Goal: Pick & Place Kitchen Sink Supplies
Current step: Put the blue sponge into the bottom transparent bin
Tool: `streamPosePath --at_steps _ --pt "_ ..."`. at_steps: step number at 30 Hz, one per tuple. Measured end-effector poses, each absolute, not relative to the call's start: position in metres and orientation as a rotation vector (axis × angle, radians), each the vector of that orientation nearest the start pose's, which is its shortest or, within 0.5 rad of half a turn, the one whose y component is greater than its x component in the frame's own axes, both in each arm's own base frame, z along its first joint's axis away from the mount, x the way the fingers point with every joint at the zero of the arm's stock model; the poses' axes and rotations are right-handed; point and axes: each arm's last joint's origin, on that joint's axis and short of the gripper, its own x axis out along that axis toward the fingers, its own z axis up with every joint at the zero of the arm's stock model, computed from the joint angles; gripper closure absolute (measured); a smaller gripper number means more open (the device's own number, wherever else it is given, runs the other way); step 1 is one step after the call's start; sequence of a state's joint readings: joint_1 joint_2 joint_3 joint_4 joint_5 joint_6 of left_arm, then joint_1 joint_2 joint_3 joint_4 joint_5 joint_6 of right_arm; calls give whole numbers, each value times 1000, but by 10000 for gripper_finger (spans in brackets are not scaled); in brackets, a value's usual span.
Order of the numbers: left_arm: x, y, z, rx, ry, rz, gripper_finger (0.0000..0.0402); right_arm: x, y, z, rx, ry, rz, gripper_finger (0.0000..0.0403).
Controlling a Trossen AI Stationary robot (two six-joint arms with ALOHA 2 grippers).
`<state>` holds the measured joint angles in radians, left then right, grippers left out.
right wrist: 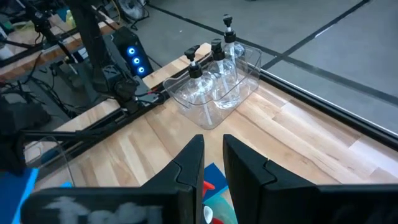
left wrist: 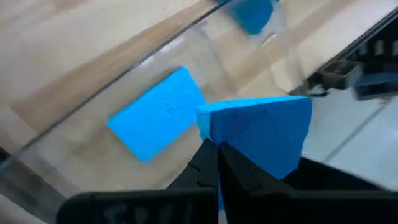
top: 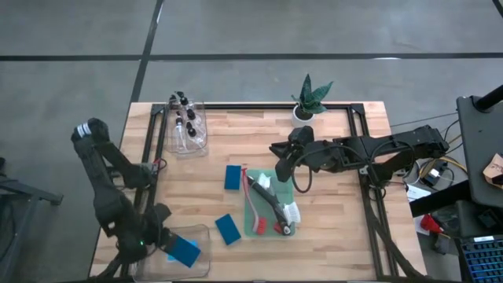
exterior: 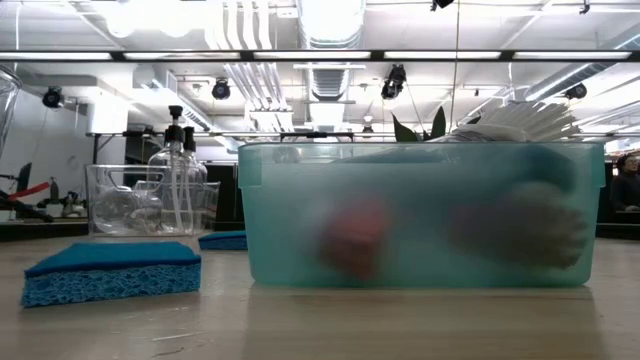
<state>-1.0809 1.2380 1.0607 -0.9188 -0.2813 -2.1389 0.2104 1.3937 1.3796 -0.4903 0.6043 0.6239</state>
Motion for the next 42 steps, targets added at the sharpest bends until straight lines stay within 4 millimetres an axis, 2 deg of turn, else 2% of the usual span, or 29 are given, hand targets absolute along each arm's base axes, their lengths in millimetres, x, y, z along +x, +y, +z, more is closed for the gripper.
streamPosePath --at_steps 4,9,14,22,26,32,37,39,42 --pt "114 -207 266 -1089 1102 535 401 297 47 376 410 334 -494 346" --pt "114 -213 249 -1033 1125 660 401 296 47 377 419 332 -476 346" --pt "119 -227 239 -1034 1137 624 401 296 45 380 432 308 -478 346" --pt "119 -229 233 -1015 1183 646 398 298 38 384 454 262 -491 346" --pt "118 -227 236 -1031 1192 641 364 299 35 384 455 260 -501 346" --pt "116 -223 241 -1063 1206 637 272 299 35 384 457 255 -499 346" --pt "116 -213 266 -1138 1179 554 219 298 35 385 457 254 -499 346" --pt "116 -204 277 -1176 1121 526 209 298 35 385 457 253 -499 346" --pt "120 -183 294 -1208 902 511 204 298 35 385 439 257 -496 346"
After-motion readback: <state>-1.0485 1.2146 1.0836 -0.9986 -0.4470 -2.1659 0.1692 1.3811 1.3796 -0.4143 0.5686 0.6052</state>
